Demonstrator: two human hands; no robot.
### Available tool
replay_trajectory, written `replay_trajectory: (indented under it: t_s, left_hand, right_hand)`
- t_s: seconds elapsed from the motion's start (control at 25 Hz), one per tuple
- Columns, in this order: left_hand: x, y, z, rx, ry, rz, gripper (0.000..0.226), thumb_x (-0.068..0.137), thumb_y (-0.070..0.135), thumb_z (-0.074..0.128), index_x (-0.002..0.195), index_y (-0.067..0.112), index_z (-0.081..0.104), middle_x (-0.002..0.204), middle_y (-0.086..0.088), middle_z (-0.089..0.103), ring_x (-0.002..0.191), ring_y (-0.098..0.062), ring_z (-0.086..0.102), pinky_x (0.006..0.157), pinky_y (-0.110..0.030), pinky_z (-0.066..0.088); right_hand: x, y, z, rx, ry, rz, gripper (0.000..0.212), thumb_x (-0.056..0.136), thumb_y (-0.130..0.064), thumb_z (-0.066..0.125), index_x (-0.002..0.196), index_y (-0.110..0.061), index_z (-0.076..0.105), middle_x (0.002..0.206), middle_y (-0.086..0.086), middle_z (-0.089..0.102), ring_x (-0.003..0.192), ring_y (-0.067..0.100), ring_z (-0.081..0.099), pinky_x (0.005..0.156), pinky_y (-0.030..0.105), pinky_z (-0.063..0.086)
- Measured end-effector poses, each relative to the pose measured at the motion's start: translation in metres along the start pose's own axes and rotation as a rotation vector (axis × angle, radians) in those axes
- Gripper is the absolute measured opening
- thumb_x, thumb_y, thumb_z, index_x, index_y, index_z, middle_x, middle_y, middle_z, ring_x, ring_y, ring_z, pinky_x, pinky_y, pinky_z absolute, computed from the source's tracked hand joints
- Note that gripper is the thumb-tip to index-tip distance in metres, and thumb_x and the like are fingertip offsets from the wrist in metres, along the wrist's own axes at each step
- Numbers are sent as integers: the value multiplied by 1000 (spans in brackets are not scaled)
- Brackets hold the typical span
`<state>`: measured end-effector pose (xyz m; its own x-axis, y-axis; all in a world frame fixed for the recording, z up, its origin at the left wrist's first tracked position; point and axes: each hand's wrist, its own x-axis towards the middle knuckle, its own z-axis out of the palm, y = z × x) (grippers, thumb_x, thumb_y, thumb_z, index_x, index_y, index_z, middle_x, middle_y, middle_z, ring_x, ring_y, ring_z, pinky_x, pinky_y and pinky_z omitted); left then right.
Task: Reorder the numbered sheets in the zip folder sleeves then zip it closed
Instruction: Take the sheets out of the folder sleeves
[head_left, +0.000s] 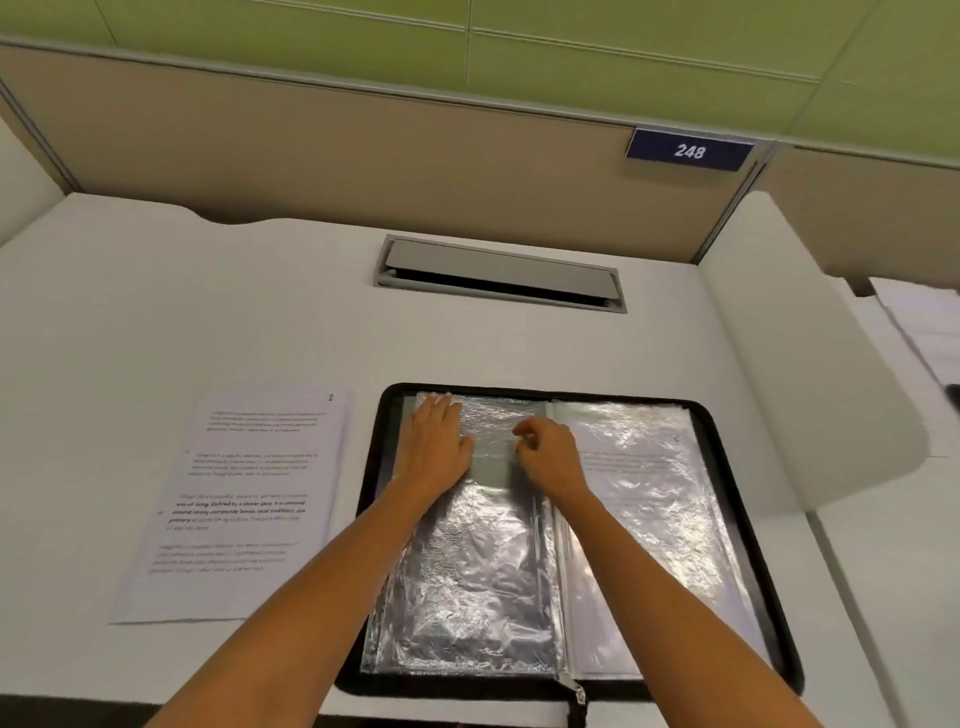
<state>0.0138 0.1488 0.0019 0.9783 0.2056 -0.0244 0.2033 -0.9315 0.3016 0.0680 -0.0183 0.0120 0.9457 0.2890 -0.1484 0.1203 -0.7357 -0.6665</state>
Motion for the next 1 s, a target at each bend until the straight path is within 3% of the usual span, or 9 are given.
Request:
replay_trajectory:
  t_s: [0.16, 0.56, 0.84, 1.0]
  left_hand:
    - [14, 44, 16, -2, -35, 45, 56, 97, 37, 44, 146, 11, 34, 158, -7, 24, 147, -24, 15, 115, -43, 20]
    - [38, 116, 52, 35, -150, 200, 72, 95, 57, 38, 152, 17, 22, 162, -3, 9, 149, -19, 2, 119, -43, 12]
    - [44, 140, 69, 102, -270, 203, 88, 91, 72, 24, 155, 19, -3, 160, -3, -18, 147, -23, -16, 119, -51, -5]
    - [45, 146, 79, 156, -271, 188, 93, 85, 76, 11, 153, 17, -14, 157, -7, -27, 144, -26, -25, 117, -54, -9]
  right_hand:
    - [4, 39, -29, -111, 0, -26, 28, 88, -12, 59, 115, -13, 66, 120, 8, 64, 111, 26, 59, 93, 35, 47]
    - [34, 125, -91, -264, -43, -91, 43, 92, -24, 61, 134, -15, 53, 153, 8, 36, 143, 25, 30, 115, 42, 28]
    - [47, 165, -124, -278, 29, -11, 47, 89, -33, 66, 131, -12, 56, 150, 11, 41, 144, 25, 28, 116, 40, 24]
    - [46, 175, -136, -245, 117, 14, 49, 88, -30, 69, 131, -11, 56, 141, 10, 50, 135, 27, 36, 108, 37, 33]
